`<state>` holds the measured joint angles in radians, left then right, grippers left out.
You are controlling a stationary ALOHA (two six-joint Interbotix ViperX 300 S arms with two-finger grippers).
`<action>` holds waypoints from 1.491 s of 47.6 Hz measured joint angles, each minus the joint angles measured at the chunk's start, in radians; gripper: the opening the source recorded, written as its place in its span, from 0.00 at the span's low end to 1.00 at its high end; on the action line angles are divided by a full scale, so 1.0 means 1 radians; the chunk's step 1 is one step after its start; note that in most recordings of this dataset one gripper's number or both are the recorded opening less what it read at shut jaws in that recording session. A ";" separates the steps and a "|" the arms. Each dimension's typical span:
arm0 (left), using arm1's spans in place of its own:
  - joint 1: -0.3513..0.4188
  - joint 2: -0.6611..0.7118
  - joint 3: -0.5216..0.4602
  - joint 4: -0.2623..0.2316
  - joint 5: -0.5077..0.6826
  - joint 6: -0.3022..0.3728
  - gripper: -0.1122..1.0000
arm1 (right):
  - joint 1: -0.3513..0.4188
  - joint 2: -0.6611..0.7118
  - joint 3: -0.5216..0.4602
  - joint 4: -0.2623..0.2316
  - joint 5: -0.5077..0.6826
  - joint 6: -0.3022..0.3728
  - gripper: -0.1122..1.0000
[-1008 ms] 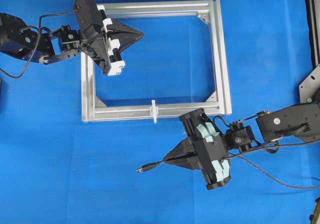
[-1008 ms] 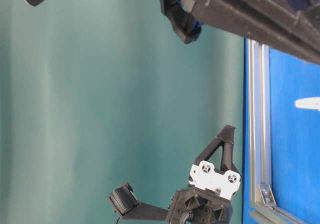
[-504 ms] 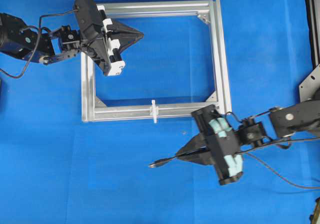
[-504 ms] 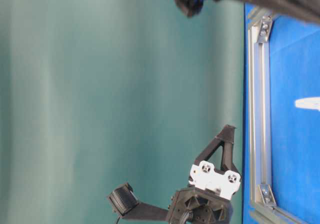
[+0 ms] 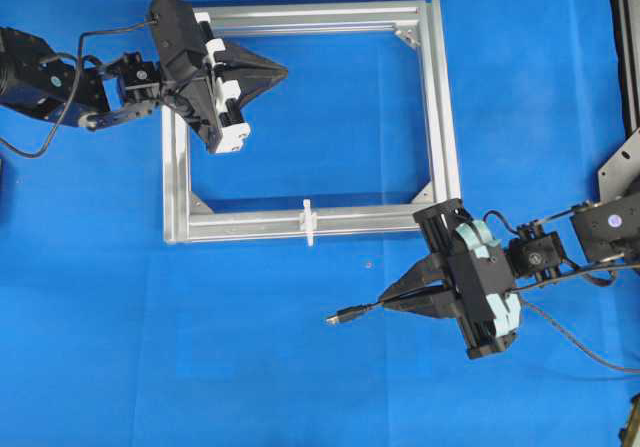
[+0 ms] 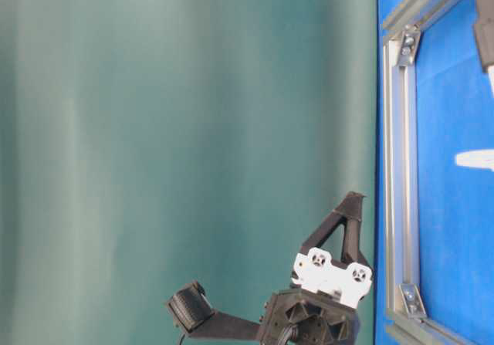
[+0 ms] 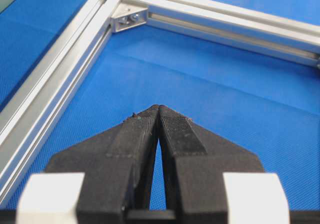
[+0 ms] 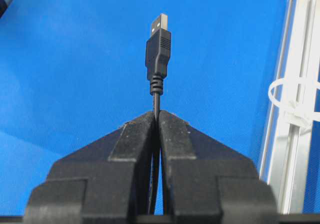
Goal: Insert the wire through the string loop located in the center.
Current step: 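Move the right gripper left, aligning the USB plug with the white loop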
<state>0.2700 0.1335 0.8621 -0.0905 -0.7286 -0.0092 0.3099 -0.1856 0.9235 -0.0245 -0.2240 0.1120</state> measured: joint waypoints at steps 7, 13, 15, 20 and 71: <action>0.000 0.000 0.000 0.000 0.002 0.000 0.10 | -0.002 0.000 -0.002 0.000 0.000 0.000 0.08; -0.002 0.002 0.000 0.002 0.000 0.000 0.10 | -0.005 0.000 0.000 0.000 0.000 0.000 0.08; 0.000 0.000 0.000 0.002 0.002 0.000 0.10 | -0.006 0.000 0.000 0.000 0.000 0.000 0.08; 0.000 0.002 0.000 0.002 0.002 0.000 0.10 | -0.006 0.000 0.000 0.000 0.000 0.000 0.08; -0.002 0.000 0.000 0.002 0.002 -0.002 0.10 | -0.239 0.006 0.035 0.000 0.044 0.000 0.08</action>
<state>0.2684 0.1335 0.8621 -0.0890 -0.7271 -0.0107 0.0706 -0.1795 0.9587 -0.0245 -0.1795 0.1120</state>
